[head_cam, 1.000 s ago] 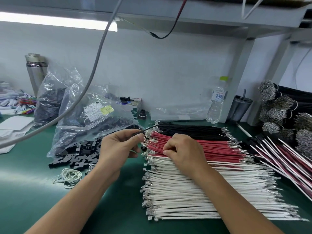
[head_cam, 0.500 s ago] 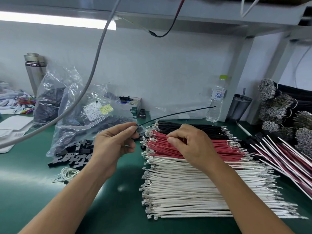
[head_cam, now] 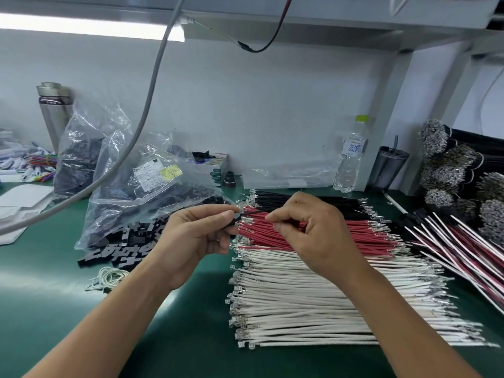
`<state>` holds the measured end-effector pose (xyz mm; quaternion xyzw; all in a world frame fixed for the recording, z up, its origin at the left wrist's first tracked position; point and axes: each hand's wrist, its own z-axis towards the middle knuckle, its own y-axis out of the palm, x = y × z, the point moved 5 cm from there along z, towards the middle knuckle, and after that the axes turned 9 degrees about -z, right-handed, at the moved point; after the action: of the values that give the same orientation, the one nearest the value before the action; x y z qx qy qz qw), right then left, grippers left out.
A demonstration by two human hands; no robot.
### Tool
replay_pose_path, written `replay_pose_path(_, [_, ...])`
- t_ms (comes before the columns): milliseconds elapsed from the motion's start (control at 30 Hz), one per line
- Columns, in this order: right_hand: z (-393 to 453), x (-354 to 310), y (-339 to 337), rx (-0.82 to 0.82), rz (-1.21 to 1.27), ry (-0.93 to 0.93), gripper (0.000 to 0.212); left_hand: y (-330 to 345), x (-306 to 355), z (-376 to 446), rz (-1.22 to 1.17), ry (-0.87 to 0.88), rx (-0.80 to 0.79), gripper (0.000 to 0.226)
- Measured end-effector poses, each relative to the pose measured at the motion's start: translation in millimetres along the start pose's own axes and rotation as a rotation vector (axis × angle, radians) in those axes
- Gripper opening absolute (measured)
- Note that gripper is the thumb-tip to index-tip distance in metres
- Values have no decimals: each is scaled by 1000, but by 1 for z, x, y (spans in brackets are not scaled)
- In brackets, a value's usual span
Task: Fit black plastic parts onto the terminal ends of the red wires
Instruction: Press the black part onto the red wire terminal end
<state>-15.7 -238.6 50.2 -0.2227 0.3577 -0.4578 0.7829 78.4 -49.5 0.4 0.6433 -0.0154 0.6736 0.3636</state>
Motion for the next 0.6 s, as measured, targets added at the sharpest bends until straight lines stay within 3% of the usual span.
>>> replay_pose_path(600, [-2,-11,0,93,54,-29,15,-2,2,0,-63,-25,-13,24])
